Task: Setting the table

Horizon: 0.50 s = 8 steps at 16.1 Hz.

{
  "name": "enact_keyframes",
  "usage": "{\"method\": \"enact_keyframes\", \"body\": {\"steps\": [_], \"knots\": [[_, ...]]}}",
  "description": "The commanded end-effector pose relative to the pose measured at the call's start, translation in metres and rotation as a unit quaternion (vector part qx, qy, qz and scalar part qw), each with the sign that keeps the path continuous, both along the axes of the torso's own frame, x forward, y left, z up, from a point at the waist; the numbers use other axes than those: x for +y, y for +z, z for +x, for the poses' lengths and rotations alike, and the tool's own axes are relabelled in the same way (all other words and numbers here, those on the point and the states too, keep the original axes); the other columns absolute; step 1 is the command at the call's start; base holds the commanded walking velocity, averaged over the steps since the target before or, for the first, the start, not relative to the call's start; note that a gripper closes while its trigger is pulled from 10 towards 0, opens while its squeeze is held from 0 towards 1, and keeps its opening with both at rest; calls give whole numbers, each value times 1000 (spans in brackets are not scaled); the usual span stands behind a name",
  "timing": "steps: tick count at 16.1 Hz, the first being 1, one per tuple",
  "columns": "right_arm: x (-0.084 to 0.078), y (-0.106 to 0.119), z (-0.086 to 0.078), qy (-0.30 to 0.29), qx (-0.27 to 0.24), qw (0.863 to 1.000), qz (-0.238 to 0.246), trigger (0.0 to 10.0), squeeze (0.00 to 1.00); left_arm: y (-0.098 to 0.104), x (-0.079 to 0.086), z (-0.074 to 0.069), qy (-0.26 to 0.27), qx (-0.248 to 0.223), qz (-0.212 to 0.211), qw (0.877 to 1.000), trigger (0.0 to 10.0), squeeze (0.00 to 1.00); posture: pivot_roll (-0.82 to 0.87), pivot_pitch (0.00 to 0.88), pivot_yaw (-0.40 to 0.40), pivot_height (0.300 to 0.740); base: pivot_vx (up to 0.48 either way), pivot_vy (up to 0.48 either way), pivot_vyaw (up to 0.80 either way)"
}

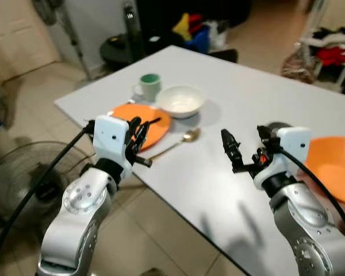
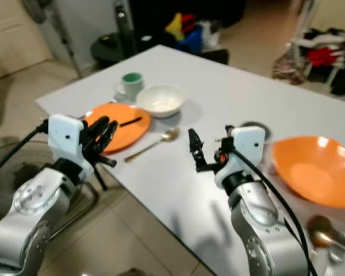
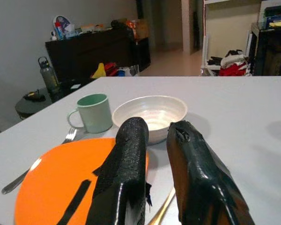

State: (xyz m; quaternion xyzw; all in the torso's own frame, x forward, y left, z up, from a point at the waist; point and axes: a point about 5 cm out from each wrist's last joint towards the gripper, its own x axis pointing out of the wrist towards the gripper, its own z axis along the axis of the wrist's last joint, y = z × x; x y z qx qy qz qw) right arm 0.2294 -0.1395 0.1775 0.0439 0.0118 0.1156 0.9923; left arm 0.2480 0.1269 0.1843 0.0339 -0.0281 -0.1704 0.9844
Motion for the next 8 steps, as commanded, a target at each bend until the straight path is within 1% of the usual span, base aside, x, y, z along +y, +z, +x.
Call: {"method": "enact_keyframes", "body": {"steps": [1, 2, 3, 4, 5, 6, 7, 8], "knots": [[4, 0, 2, 10, 3, 1000, 1, 10000, 1000, -2, 3, 1, 7, 7, 5, 1000, 10000, 0, 85, 0, 69, 740, 0, 311, 0], [4, -1, 3, 9, 8, 1000, 1, 10000, 1000, -1, 3, 1, 7, 6, 4, 1000, 10000, 0, 88, 0, 62, 740, 0, 322, 0], [5, -4, 6, 8, 19, 1000, -13, 10000, 1000, -3, 7, 2, 15, 8, 9, 1000, 10000, 0, 95, 0, 54, 740, 0, 345, 0], [4, -8, 8, 1, 28, 999, -40, 10000, 1000, -4, 10, 2, 23, 10, 16, 1000, 10000, 0, 102, 0, 54, 740, 0, 345, 0], [4, -7, 9, -1, 24, 998, -58, 10000, 1000, -3, 11, 2, 23, 9, 17, 1000, 10000, 0, 107, 0, 48, 740, 0, 345, 0], [3, -3, 11, -4, -3, 998, -60, 10000, 1000, -3, 12, 2, 24, 8, 19, 1000, 10000, 0, 107, 0, 45, 740, 0, 345, 0], [5, 0, 12, 4, -17, 999, -37, 10000, 1000, -4, 14, 2, 27, 9, 20, 999, 10000, 0, 108, 0, 42, 740, 0, 341, 0], [6, 1, 12, 13, -16, 1000, -15, 10000, 1000, -4, 14, 2, 28, 8, 21, 999, 10000, 0, 108, 0, 41, 740, 0, 341, 0]]}}
